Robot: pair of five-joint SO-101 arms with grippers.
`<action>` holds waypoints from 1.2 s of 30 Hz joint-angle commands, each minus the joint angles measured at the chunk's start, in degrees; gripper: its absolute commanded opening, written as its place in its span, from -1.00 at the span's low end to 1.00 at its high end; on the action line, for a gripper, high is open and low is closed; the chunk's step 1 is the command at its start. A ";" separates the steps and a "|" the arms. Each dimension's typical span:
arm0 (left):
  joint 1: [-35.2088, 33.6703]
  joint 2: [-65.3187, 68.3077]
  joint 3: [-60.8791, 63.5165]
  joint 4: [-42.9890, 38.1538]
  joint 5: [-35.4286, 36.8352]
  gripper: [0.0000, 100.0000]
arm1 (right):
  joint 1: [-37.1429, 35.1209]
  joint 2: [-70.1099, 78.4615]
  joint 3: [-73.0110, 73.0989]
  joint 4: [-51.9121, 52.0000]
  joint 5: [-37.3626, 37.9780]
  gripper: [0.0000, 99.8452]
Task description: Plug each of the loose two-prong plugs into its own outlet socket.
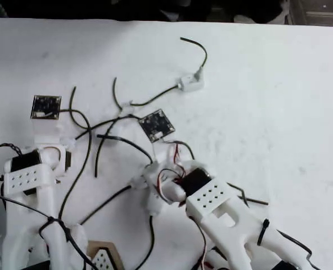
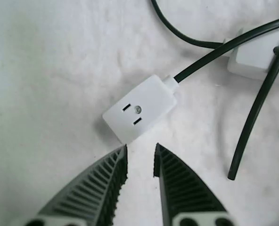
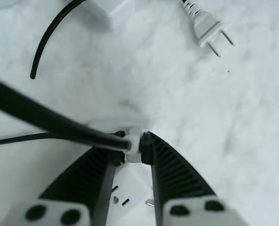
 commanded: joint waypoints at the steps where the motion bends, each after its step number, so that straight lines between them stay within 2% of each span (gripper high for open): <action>1: 0.04 -1.63 -0.18 -0.88 -0.09 -0.77 | -1.36 0.48 0.35 2.24 -4.04 -0.97; 7: 0.04 -1.63 -0.18 -0.88 -0.09 -0.77 | -0.40 0.48 -0.62 2.86 -8.97 -0.97; 13: 0.04 -1.63 -0.18 -0.88 -0.09 -0.77 | 0.66 0.48 -4.31 7.96 -11.43 -0.97; 23: -0.13 -1.63 -0.18 -0.88 -0.09 -0.77 | -1.36 0.57 -0.88 7.78 -10.81 -0.97; 28: -0.22 -1.63 -0.18 -0.88 -0.09 -0.77 | -1.27 0.92 -0.09 6.20 -8.09 -0.97; 36: -0.22 -1.63 -0.18 -0.88 -0.09 -0.77 | -1.36 10.86 -0.26 -0.31 -6.07 -0.97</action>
